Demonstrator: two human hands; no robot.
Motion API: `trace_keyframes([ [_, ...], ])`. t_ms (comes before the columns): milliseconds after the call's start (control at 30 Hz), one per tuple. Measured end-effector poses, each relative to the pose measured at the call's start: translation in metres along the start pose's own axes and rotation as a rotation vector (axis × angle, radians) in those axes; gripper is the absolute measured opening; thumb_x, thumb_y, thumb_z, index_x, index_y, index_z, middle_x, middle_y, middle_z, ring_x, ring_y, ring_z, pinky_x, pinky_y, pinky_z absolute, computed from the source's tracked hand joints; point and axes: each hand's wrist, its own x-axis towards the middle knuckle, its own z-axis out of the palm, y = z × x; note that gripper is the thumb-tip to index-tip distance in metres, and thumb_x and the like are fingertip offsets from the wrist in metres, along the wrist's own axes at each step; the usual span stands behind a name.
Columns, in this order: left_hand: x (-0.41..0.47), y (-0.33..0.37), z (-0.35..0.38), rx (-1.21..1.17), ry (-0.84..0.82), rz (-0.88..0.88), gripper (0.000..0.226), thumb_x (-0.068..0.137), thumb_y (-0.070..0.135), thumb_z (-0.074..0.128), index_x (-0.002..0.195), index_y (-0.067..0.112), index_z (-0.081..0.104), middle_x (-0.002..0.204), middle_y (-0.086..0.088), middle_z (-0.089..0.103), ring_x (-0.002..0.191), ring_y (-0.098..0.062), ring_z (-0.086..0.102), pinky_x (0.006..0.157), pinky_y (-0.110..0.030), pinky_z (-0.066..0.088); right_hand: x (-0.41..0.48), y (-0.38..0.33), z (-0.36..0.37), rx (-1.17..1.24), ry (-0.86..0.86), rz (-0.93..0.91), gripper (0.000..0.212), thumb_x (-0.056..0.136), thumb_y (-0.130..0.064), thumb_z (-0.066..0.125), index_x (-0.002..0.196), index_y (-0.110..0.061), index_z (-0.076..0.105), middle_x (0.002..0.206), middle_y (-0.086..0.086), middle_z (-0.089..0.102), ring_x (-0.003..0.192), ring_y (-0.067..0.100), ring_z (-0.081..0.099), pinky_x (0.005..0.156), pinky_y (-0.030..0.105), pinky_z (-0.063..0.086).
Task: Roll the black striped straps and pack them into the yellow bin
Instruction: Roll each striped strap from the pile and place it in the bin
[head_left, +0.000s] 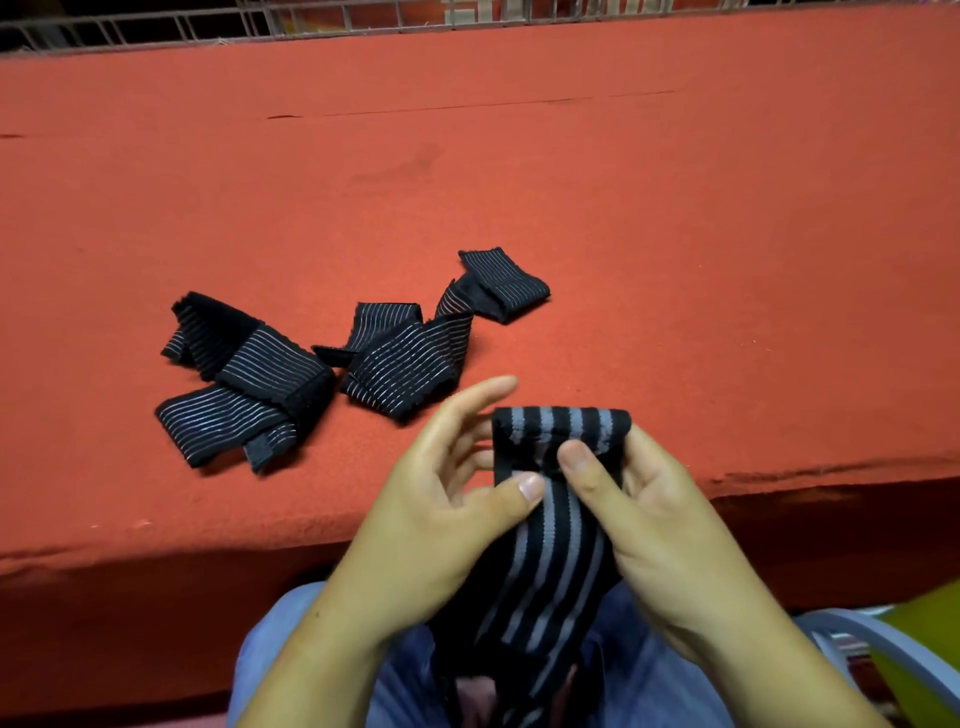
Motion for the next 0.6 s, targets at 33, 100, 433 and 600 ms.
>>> trace_keyframes([
  [33, -0.001, -0.003, -0.001, -0.039, -0.068, -0.060, 0.066, 0.084, 0.014, 0.079, 0.142, 0.033, 0.053, 0.129, 0.003, 0.067, 0.119, -0.011, 0.065, 0.095, -0.024, 0.054, 0.001, -0.001, -0.001, 0.029, 0.017, -0.009, 0.021, 0.088, -0.037, 0.067, 0.107, -0.032, 0.076, 0.117, 0.006, 0.078, 0.114, 0.024, 0.073, 0.102, 0.048, 0.053],
  [100, -0.007, -0.013, -0.001, -0.045, -0.161, -0.135, 0.074, 0.079, 0.022, 0.082, 0.143, 0.036, 0.048, 0.134, 0.005, 0.064, 0.123, -0.019, 0.065, 0.098, -0.037, 0.057, 0.005, -0.004, -0.005, 0.095, 0.060, -0.016, 0.023, 0.086, -0.038, 0.068, 0.106, -0.031, 0.076, 0.117, 0.010, 0.077, 0.113, 0.030, 0.073, 0.104, 0.054, 0.052],
  [433, -0.018, -0.031, 0.003, 0.248, -0.007, -0.101, 0.017, 0.087, 0.018, 0.081, 0.096, 0.026, 0.069, 0.096, 0.005, 0.077, 0.087, -0.017, 0.072, 0.080, -0.040, 0.060, 0.019, -0.009, -0.008, 0.131, 0.163, -0.058, 0.021, 0.089, -0.038, 0.066, 0.107, -0.029, 0.073, 0.118, 0.005, 0.077, 0.116, 0.024, 0.072, 0.107, 0.051, 0.052],
  [600, -0.016, -0.033, 0.001, 0.250, 0.096, -0.117, 0.028, 0.081, 0.011, 0.085, 0.083, 0.029, 0.064, 0.070, 0.015, 0.057, 0.064, -0.002, 0.050, 0.061, -0.016, 0.043, 0.022, -0.009, -0.011, 0.107, 0.243, -0.092, 0.018, 0.092, -0.039, 0.065, 0.107, -0.034, 0.073, 0.123, 0.004, 0.075, 0.121, 0.023, 0.069, 0.110, 0.053, 0.049],
])
